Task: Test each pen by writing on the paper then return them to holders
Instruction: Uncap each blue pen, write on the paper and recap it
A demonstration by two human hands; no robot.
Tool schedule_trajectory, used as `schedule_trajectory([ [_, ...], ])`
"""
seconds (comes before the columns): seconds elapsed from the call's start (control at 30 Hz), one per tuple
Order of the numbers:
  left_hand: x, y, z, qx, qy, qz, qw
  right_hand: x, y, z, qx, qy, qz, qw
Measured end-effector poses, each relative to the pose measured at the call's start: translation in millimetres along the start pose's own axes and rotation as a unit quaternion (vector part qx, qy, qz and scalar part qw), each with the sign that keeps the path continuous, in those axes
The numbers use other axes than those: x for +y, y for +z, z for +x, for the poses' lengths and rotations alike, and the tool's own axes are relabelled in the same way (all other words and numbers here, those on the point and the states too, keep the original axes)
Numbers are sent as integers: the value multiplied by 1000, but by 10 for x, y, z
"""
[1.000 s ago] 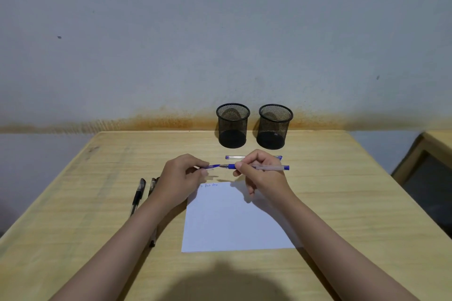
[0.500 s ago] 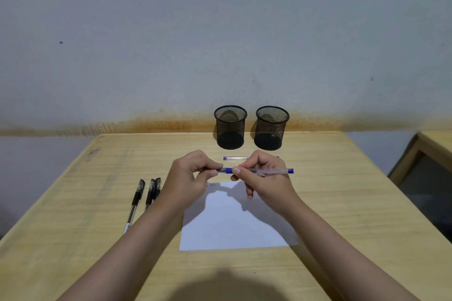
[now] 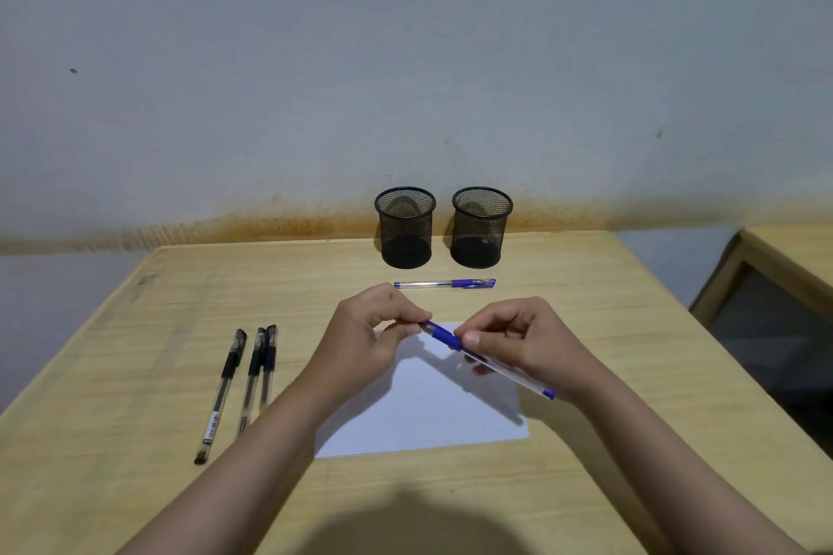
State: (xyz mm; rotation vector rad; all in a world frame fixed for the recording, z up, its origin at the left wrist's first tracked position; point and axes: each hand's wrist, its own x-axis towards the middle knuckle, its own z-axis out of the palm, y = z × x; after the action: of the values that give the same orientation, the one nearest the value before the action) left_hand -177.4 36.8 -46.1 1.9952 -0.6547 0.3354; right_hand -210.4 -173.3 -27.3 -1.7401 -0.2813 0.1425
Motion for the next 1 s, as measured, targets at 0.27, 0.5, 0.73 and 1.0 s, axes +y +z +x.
schedule_trajectory([
  [0.27,104,580,-295,-130,-80,159,975,294,-135,-217,237,49,-175,954],
  [0.5,47,710,-366,-240,-92,266,929,505,-202,-265,256,64,-309,914],
  [0.73,36,708,-368,-243,-89,273,927,436,-236,-88,261,63,-334,904],
  [1.0,39,726,-375,-237,-88,269,930,381,-223,688,209,-25,-395,894],
])
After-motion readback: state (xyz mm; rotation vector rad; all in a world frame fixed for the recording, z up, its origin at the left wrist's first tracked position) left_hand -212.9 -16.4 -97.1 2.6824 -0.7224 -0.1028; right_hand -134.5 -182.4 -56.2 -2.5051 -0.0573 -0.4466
